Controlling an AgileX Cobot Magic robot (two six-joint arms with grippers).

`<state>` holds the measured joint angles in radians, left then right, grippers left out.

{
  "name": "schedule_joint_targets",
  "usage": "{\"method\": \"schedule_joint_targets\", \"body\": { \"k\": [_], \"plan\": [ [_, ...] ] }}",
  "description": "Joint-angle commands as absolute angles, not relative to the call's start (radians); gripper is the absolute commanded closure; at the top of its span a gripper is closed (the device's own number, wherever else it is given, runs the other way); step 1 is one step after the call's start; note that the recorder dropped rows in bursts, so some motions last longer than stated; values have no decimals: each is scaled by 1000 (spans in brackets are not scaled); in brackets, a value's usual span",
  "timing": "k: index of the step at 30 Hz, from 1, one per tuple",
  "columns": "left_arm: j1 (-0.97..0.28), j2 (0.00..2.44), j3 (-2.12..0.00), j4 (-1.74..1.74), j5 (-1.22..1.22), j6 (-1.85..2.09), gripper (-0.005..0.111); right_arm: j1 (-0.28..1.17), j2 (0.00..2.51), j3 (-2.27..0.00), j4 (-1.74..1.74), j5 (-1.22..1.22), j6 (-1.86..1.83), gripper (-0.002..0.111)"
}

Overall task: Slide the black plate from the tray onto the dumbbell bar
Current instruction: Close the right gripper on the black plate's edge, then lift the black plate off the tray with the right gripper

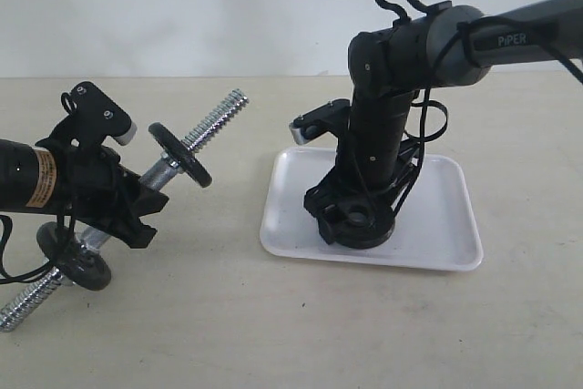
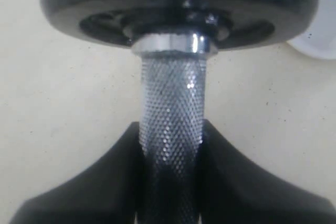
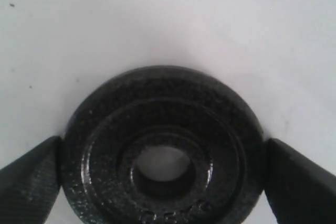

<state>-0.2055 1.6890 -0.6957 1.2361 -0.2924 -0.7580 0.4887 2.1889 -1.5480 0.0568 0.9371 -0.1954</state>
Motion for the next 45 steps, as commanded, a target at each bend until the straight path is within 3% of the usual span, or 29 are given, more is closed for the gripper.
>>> {"method": "schedule_joint_targets", "body": {
  "k": [1, 15, 45],
  "plan": [
    [-210, 1629, -728, 1193, -425, -766, 102, 490, 2207, -1537, 73, 996, -238, 108],
    [-210, 1629, -728, 1193, -451, -766, 102, 490, 2207, -1537, 81, 846, -279, 108],
    [-210, 1629, -728, 1193, -451, -766, 102, 489, 2142, -1537, 72, 923, -324, 108]
  ]
}}
